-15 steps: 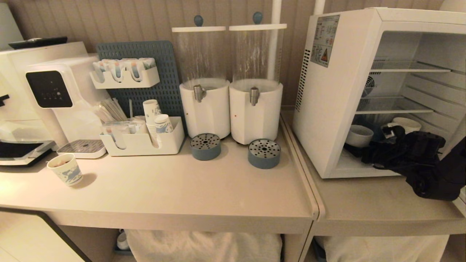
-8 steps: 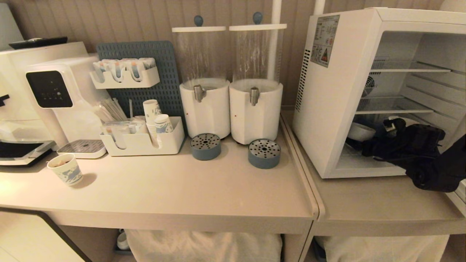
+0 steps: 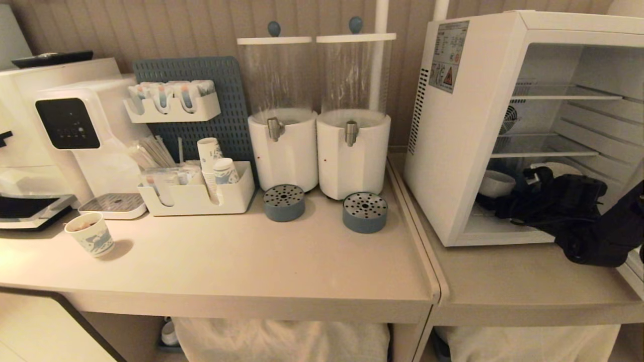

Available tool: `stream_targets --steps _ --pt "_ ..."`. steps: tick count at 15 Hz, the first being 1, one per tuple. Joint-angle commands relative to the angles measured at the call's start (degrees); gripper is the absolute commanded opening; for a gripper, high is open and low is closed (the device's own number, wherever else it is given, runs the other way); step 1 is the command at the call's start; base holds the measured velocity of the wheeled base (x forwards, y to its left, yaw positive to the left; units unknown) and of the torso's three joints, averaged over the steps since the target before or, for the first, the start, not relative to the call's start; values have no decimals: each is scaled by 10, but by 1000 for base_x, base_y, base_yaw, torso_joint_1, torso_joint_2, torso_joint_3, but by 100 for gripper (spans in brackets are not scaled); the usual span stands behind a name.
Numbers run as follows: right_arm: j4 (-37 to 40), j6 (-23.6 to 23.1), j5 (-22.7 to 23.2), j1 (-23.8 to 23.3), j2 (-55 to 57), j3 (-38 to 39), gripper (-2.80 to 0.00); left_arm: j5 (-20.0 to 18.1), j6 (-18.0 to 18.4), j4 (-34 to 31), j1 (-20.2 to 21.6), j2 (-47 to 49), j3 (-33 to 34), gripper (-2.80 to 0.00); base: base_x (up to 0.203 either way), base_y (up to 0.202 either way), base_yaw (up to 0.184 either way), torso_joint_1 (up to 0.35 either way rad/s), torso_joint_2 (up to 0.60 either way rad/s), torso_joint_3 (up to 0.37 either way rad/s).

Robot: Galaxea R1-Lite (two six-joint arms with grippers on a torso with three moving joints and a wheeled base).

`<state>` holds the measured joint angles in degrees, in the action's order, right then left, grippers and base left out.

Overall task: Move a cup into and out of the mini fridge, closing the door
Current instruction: Take the ceramic cup out of the freezer

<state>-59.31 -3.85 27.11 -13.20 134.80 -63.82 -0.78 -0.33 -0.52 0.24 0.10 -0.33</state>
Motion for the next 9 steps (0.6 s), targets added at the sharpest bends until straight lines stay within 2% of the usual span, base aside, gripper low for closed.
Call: stream_targets --steps 1,5,7,9 --pt "-5 -2 1 6 5 4 0 0 0 0 0 0 0 -280 0 0 0 0 0 0" --pt "-7 -23 -7 22 20 14 0 0 -4 0 0 0 0 -280 0 0 0 0 0 0" --pt "-11 -41 -36 33 27 13 0 0 -4 1 0 0 0 -280 0 0 0 0 0 0" --pt "-5 -41 -36 33 20 6 0 0 -4 1 1 0 0 -280 0 0 0 0 0 0"
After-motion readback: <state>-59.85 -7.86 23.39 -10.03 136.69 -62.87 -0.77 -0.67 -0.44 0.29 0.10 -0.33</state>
